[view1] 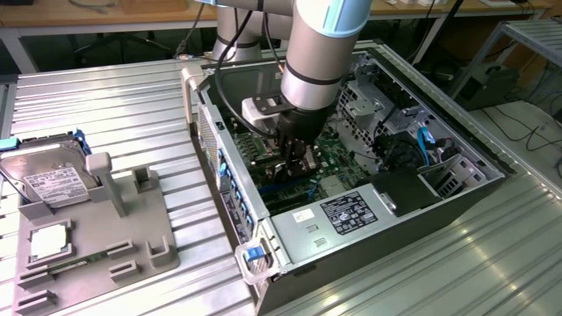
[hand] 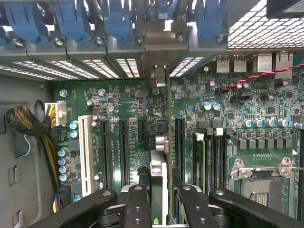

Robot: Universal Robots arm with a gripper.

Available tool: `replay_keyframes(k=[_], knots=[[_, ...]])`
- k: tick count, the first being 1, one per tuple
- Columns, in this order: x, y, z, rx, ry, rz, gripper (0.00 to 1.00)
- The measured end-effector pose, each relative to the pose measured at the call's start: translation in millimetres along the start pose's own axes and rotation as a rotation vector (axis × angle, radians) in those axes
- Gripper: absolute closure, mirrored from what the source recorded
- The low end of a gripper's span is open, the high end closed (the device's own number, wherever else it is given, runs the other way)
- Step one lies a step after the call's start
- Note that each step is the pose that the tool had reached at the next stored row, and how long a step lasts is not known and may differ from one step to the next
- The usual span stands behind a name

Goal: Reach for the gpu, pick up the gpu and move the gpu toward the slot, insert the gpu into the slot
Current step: 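Insert the gpu into the slot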

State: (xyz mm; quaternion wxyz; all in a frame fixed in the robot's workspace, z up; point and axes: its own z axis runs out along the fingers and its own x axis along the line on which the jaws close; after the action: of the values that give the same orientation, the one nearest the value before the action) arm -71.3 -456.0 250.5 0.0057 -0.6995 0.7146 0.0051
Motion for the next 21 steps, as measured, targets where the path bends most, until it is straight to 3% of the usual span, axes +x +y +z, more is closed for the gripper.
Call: replay_keyframes(k=[21], knots=[[0.1,2.0,2.0,-0.0017,0.0002,0.0,0.73]])
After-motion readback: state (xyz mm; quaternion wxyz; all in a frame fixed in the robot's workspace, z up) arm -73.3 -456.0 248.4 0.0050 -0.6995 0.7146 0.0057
